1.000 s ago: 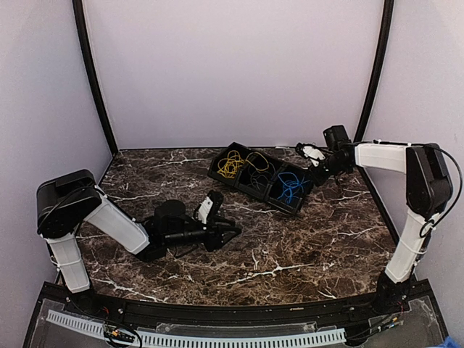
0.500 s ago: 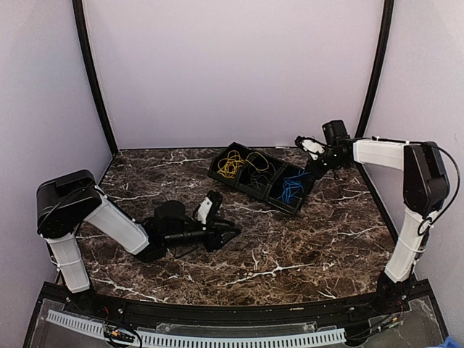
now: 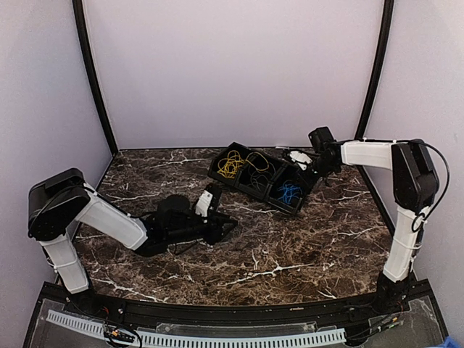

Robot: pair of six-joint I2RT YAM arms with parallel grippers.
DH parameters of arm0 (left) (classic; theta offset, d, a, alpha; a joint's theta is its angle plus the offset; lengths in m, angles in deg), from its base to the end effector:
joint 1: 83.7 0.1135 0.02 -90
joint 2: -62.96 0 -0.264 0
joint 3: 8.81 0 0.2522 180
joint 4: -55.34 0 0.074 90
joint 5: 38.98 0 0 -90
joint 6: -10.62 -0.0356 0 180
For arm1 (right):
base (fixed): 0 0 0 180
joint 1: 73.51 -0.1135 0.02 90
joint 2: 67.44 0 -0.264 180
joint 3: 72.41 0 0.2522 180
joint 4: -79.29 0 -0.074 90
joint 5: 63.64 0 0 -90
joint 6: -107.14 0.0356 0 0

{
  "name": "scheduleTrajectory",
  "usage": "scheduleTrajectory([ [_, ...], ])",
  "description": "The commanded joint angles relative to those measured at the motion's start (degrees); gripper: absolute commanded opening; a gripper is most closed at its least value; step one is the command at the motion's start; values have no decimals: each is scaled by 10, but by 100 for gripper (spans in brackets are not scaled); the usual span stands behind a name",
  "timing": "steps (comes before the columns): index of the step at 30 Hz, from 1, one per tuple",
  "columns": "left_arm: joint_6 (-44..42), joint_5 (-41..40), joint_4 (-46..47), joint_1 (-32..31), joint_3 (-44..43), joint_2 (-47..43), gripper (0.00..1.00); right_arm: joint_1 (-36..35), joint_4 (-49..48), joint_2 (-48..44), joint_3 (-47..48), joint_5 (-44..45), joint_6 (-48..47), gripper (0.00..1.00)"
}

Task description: Untangle the cables

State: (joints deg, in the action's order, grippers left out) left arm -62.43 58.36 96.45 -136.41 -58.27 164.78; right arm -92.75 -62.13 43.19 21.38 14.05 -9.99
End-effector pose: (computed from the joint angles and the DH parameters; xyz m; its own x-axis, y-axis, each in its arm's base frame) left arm 0.1995 -0.2695 0.1509 -0.3652 0.0023 -0.9309 0.7929 0.5247 -0.3098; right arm 0.3904 0.1443 0.1979 -0.4929 -0.6439 -0.5852 -0.7427 0.6617 -0.1026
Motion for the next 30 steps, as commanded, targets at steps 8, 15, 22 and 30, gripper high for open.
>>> scheduleTrajectory([
  [8, -82, -186, -242, 12, -184, -19, 43, 4, 74, -101, 27, 27, 4, 52],
  [15, -81, -161, -323, 51, -278, 10, 44, 5, 81, -141, 15, 18, 11, 58],
  [22, -47, -115, -366, 86, -326, 29, 44, 4, 51, -167, -22, -42, 17, 55],
  [30, -52, -138, -435, 115, -329, -30, 47, 24, -51, -281, -48, -33, 82, 62],
])
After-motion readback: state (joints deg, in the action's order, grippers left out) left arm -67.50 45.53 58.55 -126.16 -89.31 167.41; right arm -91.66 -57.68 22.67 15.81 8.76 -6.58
